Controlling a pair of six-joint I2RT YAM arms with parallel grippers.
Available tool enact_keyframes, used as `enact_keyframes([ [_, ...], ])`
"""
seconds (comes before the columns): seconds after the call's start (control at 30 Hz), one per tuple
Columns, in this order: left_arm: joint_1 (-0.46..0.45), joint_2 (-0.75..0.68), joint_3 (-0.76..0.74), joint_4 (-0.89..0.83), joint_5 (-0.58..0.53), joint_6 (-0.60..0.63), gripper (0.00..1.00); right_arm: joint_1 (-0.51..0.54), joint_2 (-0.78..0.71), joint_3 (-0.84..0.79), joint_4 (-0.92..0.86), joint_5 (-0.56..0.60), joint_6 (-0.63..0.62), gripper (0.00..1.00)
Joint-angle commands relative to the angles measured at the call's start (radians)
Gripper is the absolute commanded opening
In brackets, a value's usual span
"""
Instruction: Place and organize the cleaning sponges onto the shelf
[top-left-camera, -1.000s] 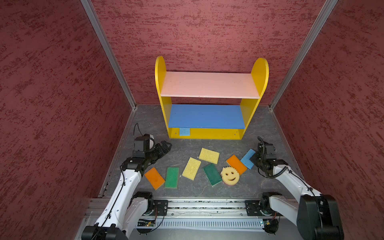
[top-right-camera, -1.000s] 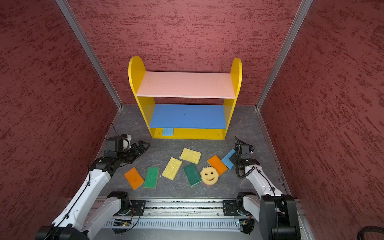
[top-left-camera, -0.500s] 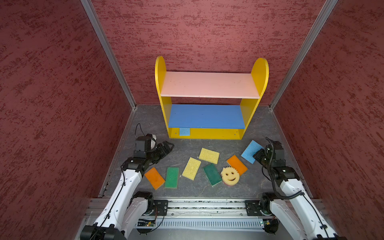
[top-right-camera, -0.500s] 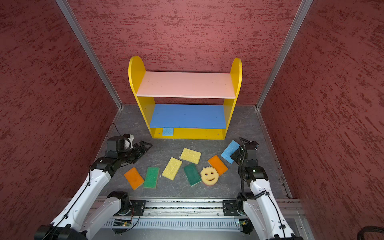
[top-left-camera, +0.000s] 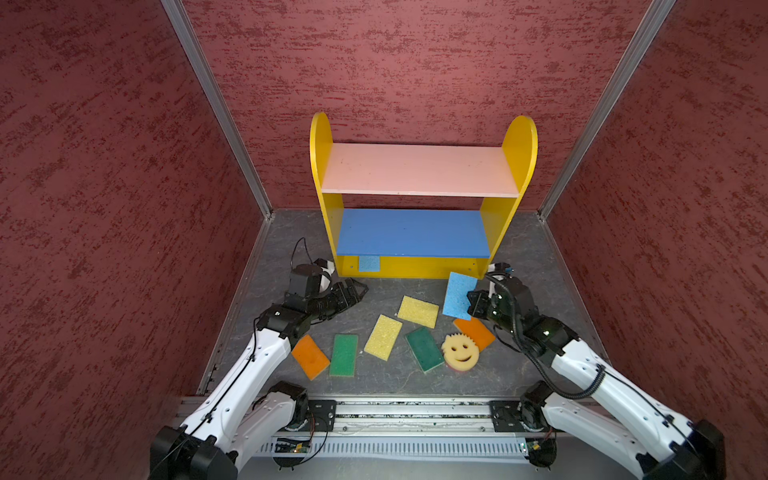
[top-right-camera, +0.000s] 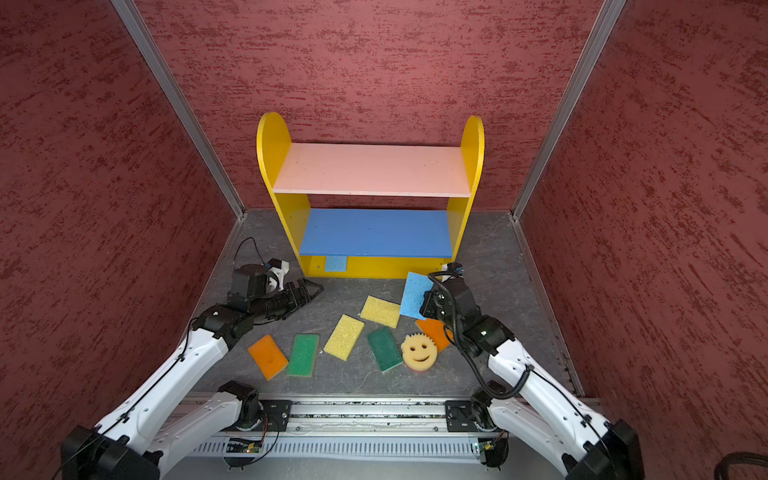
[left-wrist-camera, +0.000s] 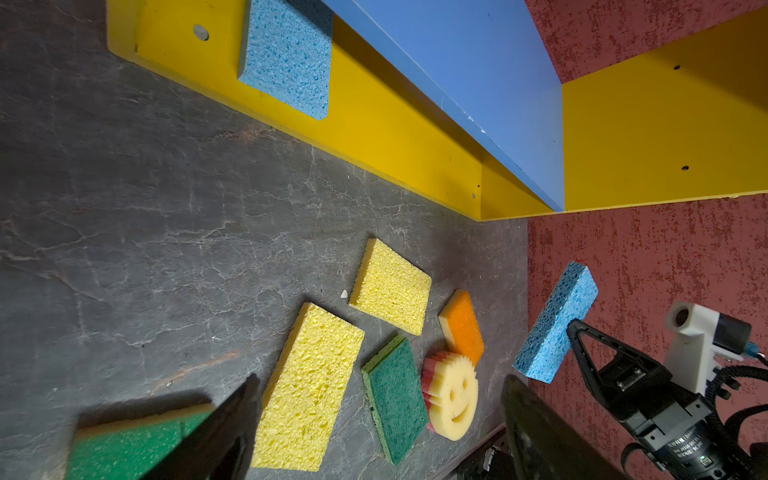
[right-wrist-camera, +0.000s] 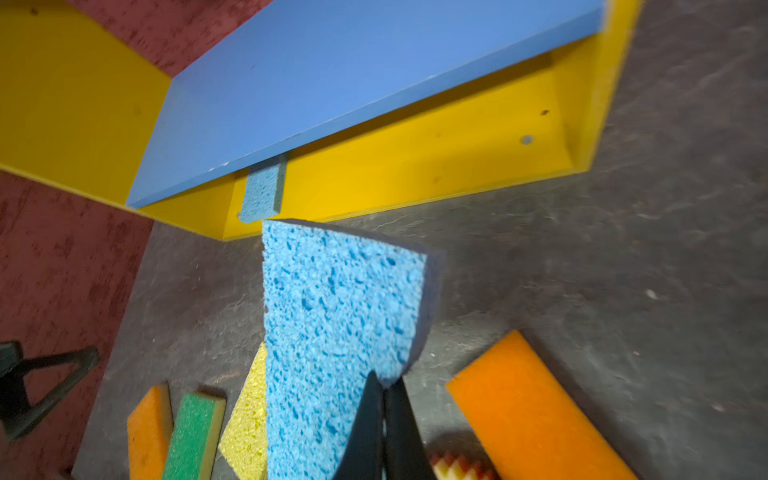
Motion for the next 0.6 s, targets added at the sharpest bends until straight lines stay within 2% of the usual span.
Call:
enact_keyframes([
  [0.0,-0.007,-0.004,0.027,0.015,-0.011,-0.006,0.91,0.086,0.093,0.065,0.079,0.082,-0.052,0.0],
  [0.13,-0.005,-0.016,0.029,-0.005,-0.024,0.003,0.93,0.133,0.173,0.091,0.184,0.034,-0.067,0.0],
  [0.3,-0.004,-0.046,0.03,0.004,0.019,0.007,0.95,0.16,0.228,0.118,0.226,0.016,-0.072,0.0],
  [0.47,0.013,-0.047,0.018,0.114,0.197,-0.029,0.9,0.176,0.268,0.12,0.265,-0.028,-0.072,0.0],
  [0.57,0.005,-0.04,0.017,0.139,0.241,-0.02,0.86,0.177,0.284,0.123,0.304,-0.073,-0.071,0.0],
])
